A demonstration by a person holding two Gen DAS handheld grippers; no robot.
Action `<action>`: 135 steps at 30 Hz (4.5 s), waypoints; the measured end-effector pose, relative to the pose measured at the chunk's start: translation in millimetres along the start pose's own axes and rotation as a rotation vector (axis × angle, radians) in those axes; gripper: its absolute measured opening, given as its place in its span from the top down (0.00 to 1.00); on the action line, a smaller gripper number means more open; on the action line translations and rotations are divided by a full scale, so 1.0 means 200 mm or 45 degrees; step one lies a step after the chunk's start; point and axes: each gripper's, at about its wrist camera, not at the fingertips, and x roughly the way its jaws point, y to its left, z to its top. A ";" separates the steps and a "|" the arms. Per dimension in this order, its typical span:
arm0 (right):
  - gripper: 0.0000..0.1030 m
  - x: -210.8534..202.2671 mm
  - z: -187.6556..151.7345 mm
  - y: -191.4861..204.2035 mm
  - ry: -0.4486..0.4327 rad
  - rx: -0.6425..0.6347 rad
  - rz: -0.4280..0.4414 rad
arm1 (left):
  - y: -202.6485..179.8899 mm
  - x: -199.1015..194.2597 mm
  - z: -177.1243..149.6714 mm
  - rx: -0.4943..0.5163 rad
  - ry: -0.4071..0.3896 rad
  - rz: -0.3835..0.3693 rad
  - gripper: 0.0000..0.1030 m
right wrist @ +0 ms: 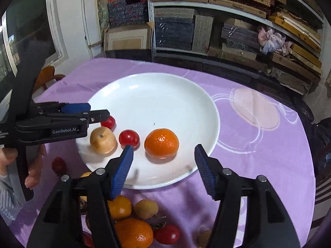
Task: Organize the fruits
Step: 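Carry the tomato and tangerine onto the white plate and open both tools, then grasp a stemmed red tomato with the left tool while the right tool grasps a yellow-orange tomato, then lower both tomatoes onto the white plate and open both tools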
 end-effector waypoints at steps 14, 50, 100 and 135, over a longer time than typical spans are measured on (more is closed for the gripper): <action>0.04 -0.66 -0.68 -0.28 -0.380 0.282 -0.078 | 0.10 -0.45 -0.55 0.011 -0.124 0.078 0.15; 0.04 -0.56 -0.74 -0.25 -0.292 0.260 -0.095 | 0.10 -0.19 -0.59 0.037 -0.024 0.082 0.50; 0.63 -0.32 -0.77 -0.11 0.030 0.093 0.085 | 0.02 -0.36 -0.67 0.082 -0.125 -0.005 0.66; 0.32 -0.05 -0.07 -0.03 -0.029 -0.022 0.053 | -0.06 0.03 0.07 0.031 0.003 0.065 0.42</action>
